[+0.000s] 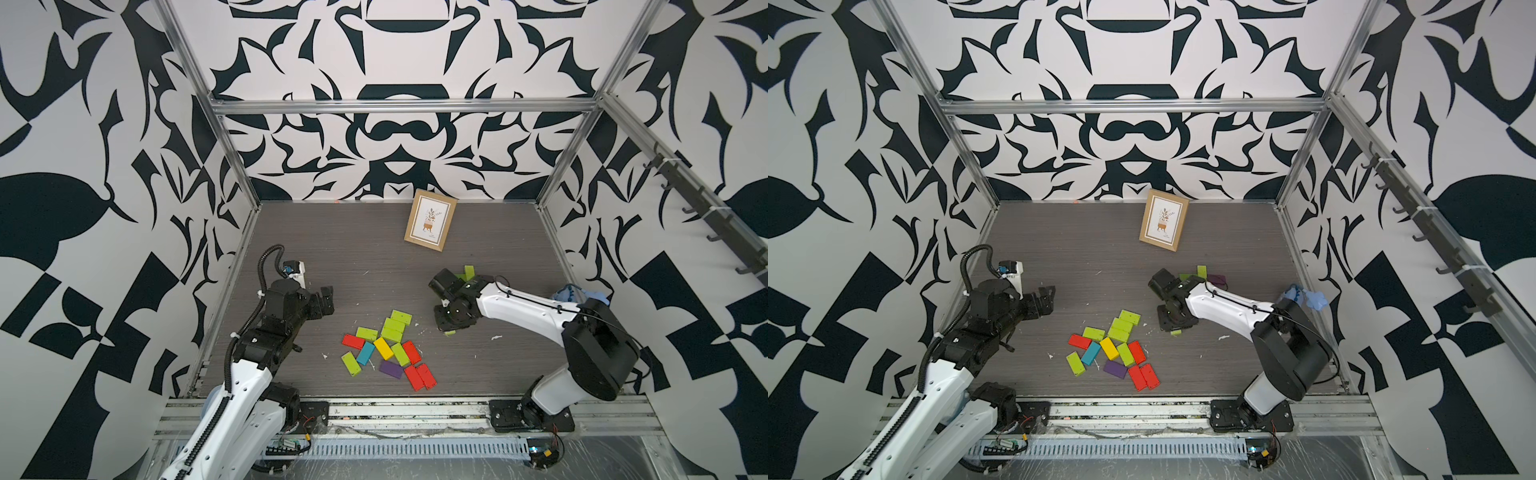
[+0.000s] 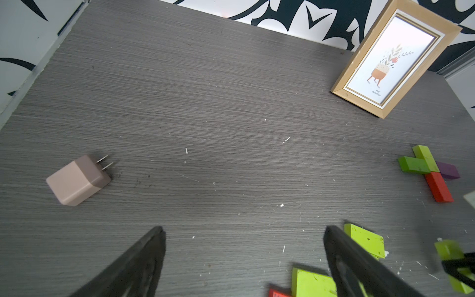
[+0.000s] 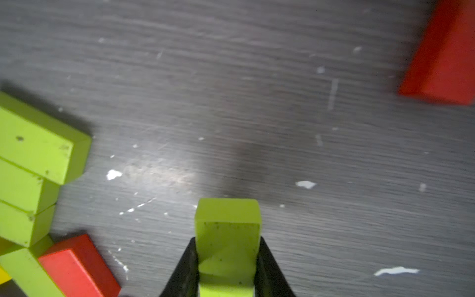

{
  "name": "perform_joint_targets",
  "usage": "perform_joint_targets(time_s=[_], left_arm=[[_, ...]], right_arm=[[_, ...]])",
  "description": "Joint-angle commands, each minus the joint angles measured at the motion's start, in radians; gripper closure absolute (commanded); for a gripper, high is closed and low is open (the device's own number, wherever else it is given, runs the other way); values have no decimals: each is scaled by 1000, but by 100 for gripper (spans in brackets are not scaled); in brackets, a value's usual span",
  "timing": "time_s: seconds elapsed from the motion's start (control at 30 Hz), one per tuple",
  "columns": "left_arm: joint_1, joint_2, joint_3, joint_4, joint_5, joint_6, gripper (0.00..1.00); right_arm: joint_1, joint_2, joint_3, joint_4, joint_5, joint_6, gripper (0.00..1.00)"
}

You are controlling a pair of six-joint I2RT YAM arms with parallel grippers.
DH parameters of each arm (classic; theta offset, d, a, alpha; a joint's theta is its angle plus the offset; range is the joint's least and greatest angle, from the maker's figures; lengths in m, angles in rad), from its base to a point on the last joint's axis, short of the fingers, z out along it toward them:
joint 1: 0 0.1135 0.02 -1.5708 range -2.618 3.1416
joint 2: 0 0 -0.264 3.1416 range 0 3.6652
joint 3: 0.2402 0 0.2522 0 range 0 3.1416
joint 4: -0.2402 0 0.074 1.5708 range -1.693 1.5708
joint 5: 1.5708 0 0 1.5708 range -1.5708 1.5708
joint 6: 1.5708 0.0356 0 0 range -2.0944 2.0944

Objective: Assemble the letter t with building blocks
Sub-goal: Pick up the building block from the center of the board, then assemble the building block at the center of the board.

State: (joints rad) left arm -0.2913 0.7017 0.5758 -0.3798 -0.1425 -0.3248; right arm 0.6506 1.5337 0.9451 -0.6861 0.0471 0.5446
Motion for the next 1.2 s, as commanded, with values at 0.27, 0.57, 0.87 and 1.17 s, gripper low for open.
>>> perform_joint_targets(time_s=[0.27, 0.57, 0.87, 1.17], left_arm=[[0, -1, 14, 13, -2, -2, 0], [0, 4, 18, 21, 3, 6, 0], [0, 3, 13, 23, 2, 7, 0], [0, 0, 12, 21, 2, 6, 0]], right_arm=[[-253, -78, -22, -74, -5, -130, 77], [-342, 1, 21, -75, 18, -205, 76], [-357, 74, 32, -34, -21, -221, 73], [-357, 130, 50, -2, -49, -230, 72]])
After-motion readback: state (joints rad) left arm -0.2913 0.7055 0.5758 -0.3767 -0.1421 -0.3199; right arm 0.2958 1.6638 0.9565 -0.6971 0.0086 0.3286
